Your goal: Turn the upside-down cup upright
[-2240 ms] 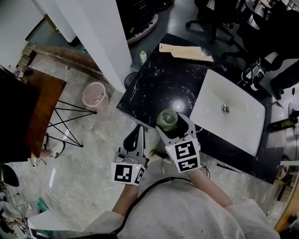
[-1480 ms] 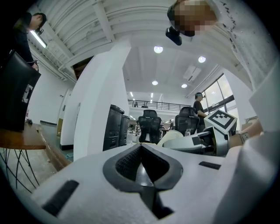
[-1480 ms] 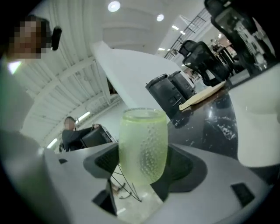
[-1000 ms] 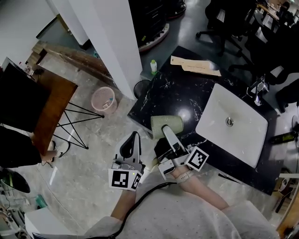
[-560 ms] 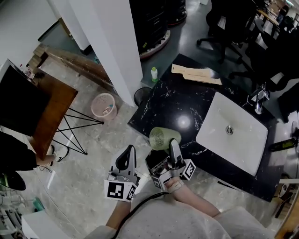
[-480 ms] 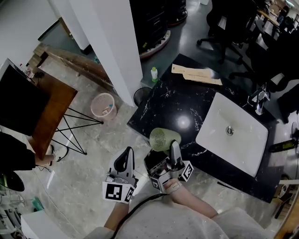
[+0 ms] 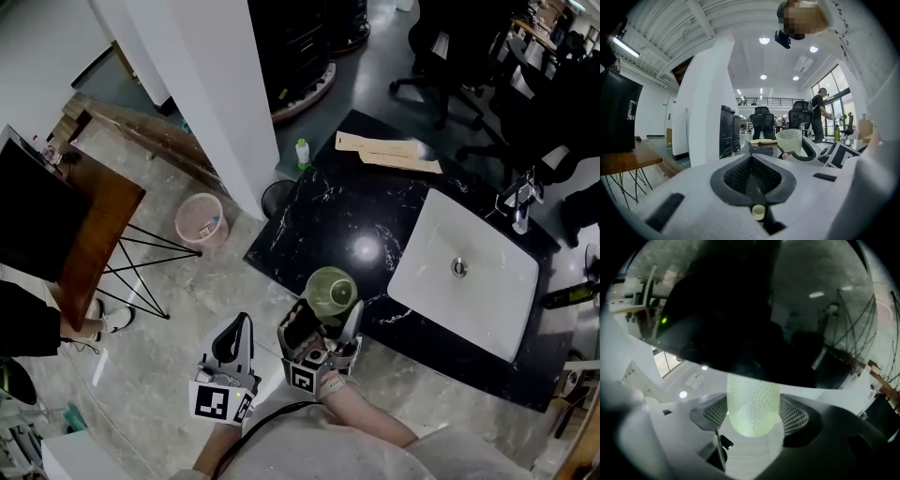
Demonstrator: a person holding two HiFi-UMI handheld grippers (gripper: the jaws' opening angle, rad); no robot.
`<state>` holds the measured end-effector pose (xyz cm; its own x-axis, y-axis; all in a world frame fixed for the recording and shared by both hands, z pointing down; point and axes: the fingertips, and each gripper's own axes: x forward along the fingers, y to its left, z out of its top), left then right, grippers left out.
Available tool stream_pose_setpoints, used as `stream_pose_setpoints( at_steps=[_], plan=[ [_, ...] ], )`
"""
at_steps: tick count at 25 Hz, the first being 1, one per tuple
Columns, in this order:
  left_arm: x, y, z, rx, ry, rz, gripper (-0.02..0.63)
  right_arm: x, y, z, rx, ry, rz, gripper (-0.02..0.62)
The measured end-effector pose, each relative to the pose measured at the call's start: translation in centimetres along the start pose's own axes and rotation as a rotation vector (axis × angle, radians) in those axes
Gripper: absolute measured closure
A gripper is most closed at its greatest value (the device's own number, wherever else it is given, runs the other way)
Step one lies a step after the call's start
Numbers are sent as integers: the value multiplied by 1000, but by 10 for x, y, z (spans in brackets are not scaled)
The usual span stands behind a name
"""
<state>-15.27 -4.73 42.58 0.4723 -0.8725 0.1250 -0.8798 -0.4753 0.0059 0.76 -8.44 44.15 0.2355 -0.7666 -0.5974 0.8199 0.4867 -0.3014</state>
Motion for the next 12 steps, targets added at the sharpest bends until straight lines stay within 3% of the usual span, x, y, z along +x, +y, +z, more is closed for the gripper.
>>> stream_pose_setpoints(
  at_steps=[12],
  plan=[
    [7, 2, -2, 4, 3, -21, 600, 1, 18, 16, 169, -60, 198, 255]
  ],
)
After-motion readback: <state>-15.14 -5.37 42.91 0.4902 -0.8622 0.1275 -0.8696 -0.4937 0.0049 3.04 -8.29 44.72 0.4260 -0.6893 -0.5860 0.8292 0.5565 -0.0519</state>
